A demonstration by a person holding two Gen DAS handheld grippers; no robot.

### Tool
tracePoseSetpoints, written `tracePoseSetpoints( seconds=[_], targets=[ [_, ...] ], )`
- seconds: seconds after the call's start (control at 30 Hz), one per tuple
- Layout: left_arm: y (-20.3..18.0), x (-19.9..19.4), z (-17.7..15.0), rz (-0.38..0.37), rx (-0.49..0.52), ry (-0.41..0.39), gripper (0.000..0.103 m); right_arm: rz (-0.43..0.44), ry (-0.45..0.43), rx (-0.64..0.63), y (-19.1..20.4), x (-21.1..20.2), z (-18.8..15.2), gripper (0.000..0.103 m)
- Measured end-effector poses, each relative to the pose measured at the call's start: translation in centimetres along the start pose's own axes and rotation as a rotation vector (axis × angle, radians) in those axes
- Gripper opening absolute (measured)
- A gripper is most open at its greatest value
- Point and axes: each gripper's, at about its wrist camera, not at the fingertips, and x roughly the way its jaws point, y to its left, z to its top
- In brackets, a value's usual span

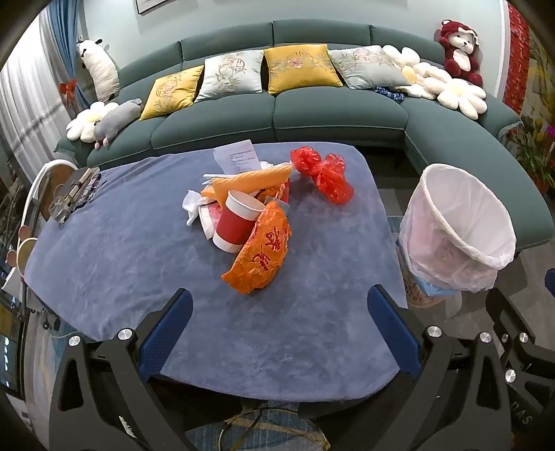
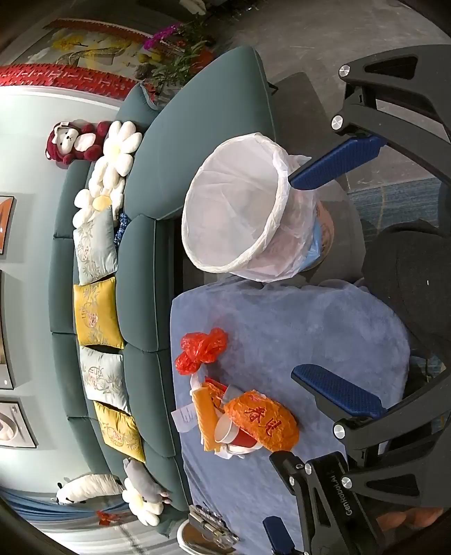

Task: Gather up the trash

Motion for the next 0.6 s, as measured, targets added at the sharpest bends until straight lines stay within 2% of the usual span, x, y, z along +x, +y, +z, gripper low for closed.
tracePoseSetpoints(
  seconds=[0.6],
  targets=[
    [0.04, 0.17, -0.38, 0.008, 0.0, 0.006, 0.096, -0.001, 0.0, 0.0, 0.08, 0.04, -0.04, 0.096]
  ],
)
